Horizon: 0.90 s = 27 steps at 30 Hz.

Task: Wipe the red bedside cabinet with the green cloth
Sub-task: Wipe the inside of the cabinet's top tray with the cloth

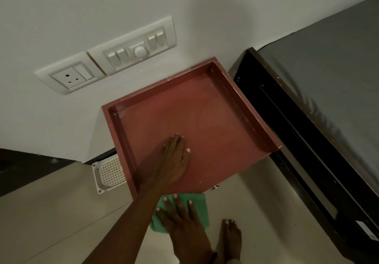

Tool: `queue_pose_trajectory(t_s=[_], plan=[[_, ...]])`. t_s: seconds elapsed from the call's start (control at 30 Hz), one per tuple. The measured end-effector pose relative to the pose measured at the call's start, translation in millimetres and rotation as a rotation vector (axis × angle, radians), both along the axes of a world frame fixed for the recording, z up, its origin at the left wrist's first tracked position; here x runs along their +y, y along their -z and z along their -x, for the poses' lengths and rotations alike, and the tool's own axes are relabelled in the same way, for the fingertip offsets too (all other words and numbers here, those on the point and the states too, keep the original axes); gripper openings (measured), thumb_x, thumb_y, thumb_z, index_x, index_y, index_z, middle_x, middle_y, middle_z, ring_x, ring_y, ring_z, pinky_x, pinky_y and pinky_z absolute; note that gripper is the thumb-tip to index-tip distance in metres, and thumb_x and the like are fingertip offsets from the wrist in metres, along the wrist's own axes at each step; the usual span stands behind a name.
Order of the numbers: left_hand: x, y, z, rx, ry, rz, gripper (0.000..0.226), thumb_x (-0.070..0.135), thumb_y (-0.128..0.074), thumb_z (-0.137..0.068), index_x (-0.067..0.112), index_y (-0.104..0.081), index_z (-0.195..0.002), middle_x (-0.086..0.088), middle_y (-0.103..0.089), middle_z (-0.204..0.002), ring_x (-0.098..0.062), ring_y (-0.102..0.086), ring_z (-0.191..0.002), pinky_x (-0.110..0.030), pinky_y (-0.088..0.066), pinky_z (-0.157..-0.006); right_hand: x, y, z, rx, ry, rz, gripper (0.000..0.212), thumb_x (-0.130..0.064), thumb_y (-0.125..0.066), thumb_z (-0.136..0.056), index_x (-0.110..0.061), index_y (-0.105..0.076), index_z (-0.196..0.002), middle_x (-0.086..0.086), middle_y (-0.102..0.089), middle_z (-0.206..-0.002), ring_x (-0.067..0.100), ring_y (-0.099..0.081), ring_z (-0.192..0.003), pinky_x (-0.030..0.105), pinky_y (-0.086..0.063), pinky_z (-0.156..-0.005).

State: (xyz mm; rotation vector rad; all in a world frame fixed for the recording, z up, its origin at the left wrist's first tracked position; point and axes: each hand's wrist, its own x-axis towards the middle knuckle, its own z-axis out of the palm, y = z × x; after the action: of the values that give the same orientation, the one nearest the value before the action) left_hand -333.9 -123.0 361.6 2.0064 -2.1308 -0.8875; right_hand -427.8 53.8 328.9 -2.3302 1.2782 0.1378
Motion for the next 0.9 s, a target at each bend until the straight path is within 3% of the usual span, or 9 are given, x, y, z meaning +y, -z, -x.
queue_pose_trajectory(t_s=[0.1,0.2,0.33,0.43,0.5,0.57,0.67,0.8,0.9], plan=[[1.2,-0.9,-7.5,-0.013,0.002,0.001,0.068,0.049,-0.019,-0.099,0.011,-0.029,-0.155,-0.008,-0.018,-0.166,-0.021,-0.014,-0.154,-0.039,-0.011,-0.123,-16.8,2.8,36.5,0.009,-0.044,0.123,0.073,-0.022,-0.048,-0.079,-0.03,-0.039,-0.151,-0.002,-0.033,-0.161,0.026,-0.031,-0.148,0.052,-0.026,-0.111],[6.7,-1.7,-20.1,-0.035,-0.01,0.026,0.058,0.041,-0.024,-0.105,0.011,-0.031,-0.155,-0.009,-0.022,-0.165,-0.022,-0.017,-0.153,-0.039,-0.012,-0.124,-41.9,-6.6,62.2,0.04,0.164,0.156,0.079,-0.01,-0.048,-0.077,-0.027,-0.037,-0.153,0.001,-0.032,-0.161,0.029,-0.029,-0.149,0.054,-0.024,-0.113],[17.2,-5.7,-39.4,-0.054,-0.044,0.085,0.049,0.034,-0.031,-0.108,0.011,-0.039,-0.151,-0.009,-0.032,-0.161,-0.021,-0.027,-0.15,-0.04,-0.019,-0.124,-47.8,-13.4,28.6,-0.013,0.388,0.068,0.075,-0.006,-0.046,-0.08,-0.024,-0.036,-0.153,0.005,-0.028,-0.162,0.035,-0.021,-0.15,0.057,-0.028,-0.118],[26.2,-10.9,-54.3,-0.044,-0.077,0.15,0.047,0.032,-0.035,-0.106,0.009,-0.048,-0.145,-0.011,-0.042,-0.155,-0.024,-0.037,-0.145,-0.038,-0.022,-0.12,-35.5,-14.8,-12.8,-0.079,0.25,0.031,0.075,-0.007,-0.055,-0.081,-0.024,-0.037,-0.152,0.005,-0.028,-0.162,0.036,-0.021,-0.15,0.055,-0.026,-0.117],[33.2,-16.0,-60.9,-0.011,-0.126,0.168,0.05,0.034,-0.033,-0.104,0.007,-0.05,-0.143,-0.012,-0.047,-0.151,-0.026,-0.041,-0.141,-0.035,-0.023,-0.116,-25.4,-14.6,-23.4,-0.069,0.119,-0.001,0.071,-0.011,-0.052,-0.08,-0.025,-0.041,-0.149,0.003,-0.032,-0.161,0.035,-0.027,-0.148,0.054,-0.034,-0.115],[41.0,-20.1,-64.7,0.016,-0.145,0.199,0.053,0.036,-0.029,-0.104,0.006,-0.052,-0.14,-0.012,-0.05,-0.147,-0.027,-0.046,-0.137,-0.04,-0.03,-0.116,-19.1,-12.5,-14.3,-0.021,-0.01,0.0,0.071,-0.014,-0.05,-0.074,-0.025,-0.047,-0.145,0.001,-0.038,-0.158,0.032,-0.034,-0.146,0.053,-0.042,-0.109],[52.8,-19.2,-65.4,0.041,-0.181,0.262,0.052,0.036,-0.028,-0.103,0.007,-0.057,-0.134,-0.011,-0.056,-0.14,-0.027,-0.052,-0.13,-0.047,-0.043,-0.111,-19.8,-11.2,13.4,0.015,-0.179,0.05,0.076,-0.016,-0.05,-0.069,-0.031,-0.048,-0.143,-0.002,-0.041,-0.156,0.027,-0.039,-0.144,0.049,-0.043,-0.109],[65.6,-12.3,-59.9,0.013,-0.216,0.268,0.052,0.038,-0.026,-0.104,0.01,-0.057,-0.135,-0.007,-0.056,-0.142,-0.026,-0.05,-0.133,-0.046,-0.04,-0.113,-44.6,-12.1,15.2,0.022,-0.218,0.128,0.076,-0.01,-0.035,-0.076,-0.029,-0.038,-0.15,0.0,-0.037,-0.159,0.028,-0.034,-0.147,0.047,-0.039,-0.112],[73.1,-6.2,-60.3,-0.049,-0.199,0.279,0.055,0.041,-0.023,-0.104,0.012,-0.056,-0.138,-0.008,-0.054,-0.146,-0.026,-0.046,-0.139,-0.044,-0.033,-0.119,-76.7,-5.3,-0.6,0.004,-0.208,0.137,0.07,-0.013,-0.04,-0.086,-0.025,-0.03,-0.154,0.006,-0.028,-0.163,0.032,-0.025,-0.15,0.05,-0.033,-0.116]])
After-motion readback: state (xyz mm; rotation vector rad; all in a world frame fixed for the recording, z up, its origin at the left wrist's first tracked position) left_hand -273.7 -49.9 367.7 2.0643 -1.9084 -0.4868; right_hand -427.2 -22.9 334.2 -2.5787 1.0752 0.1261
